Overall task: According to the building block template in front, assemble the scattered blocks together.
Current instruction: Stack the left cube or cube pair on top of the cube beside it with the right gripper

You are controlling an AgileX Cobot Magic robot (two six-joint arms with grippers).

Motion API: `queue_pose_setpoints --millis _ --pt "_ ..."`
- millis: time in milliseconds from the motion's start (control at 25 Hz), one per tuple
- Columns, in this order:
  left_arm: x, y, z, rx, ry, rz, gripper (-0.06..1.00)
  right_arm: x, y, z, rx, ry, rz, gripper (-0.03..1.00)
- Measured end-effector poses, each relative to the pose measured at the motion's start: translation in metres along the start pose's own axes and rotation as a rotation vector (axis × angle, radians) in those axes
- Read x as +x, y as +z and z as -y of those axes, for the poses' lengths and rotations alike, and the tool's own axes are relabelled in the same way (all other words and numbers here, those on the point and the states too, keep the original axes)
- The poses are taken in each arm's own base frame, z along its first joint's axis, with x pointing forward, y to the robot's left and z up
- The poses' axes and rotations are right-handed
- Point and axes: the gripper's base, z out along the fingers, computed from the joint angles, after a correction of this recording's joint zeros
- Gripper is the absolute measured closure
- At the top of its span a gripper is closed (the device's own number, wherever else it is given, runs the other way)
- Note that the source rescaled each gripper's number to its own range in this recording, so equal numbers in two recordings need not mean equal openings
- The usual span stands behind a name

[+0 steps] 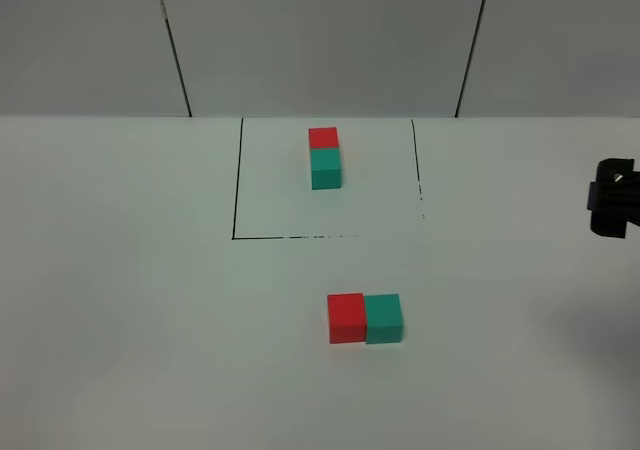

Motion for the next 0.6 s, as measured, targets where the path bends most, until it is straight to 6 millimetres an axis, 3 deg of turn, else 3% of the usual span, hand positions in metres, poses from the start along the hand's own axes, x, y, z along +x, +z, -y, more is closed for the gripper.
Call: queue_pose_setpoints --millis 280,440,600 --pt "0.0 0.0 0.0 0.0 0.0 0.0 0.27 0.007 -0.014 0.007 0.006 -0.028 0.004 -0.03" --pt "0.0 0.0 0.0 0.0 0.0 0.0 0.27 0.011 -0.008 0.002 -0.03 -0.152 -0.045 -0.03" --pt "0.0 0.0 0.0 0.0 0.0 0.0 0.27 0.013 0.01 -0.011 -0.106 -0.38 -0.121 -0.03"
